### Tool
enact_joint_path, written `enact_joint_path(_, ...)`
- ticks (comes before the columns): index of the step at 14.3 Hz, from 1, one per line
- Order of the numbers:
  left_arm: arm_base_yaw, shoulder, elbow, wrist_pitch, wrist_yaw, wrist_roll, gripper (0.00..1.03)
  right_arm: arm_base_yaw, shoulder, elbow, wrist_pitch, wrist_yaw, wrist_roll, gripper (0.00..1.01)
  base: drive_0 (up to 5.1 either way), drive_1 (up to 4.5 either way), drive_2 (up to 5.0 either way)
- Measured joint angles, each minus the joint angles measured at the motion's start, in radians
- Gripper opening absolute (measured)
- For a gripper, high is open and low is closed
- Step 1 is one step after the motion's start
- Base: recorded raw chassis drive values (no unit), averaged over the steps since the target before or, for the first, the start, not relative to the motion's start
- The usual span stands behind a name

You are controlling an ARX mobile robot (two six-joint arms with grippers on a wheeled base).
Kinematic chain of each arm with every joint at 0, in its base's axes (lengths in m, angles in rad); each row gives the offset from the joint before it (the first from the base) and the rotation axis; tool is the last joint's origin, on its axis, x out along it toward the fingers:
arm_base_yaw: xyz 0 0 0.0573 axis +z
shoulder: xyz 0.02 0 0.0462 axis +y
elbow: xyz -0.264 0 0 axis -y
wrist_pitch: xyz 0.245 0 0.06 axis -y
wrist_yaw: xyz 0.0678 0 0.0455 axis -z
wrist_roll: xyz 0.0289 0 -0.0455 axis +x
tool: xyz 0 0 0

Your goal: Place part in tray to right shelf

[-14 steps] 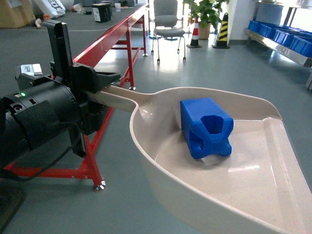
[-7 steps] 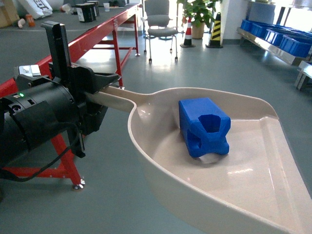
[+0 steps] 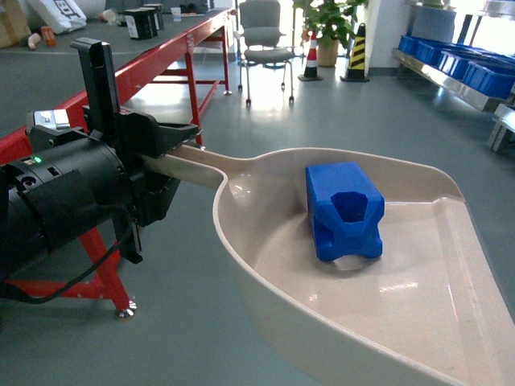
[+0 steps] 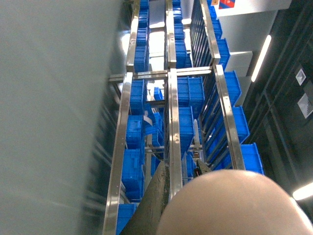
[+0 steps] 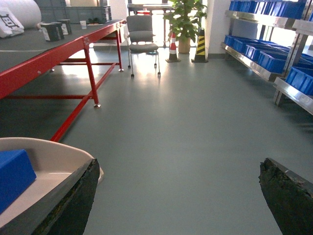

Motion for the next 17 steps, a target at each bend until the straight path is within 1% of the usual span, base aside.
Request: enact_joint_path(17, -0.001, -0.001, 0.001, 0.005, -0.002, 0.000, 0.13, 0.000, 0.000, 0.000, 0.001, -0.003, 0.000, 0.98, -0.1, 4.03, -4.3)
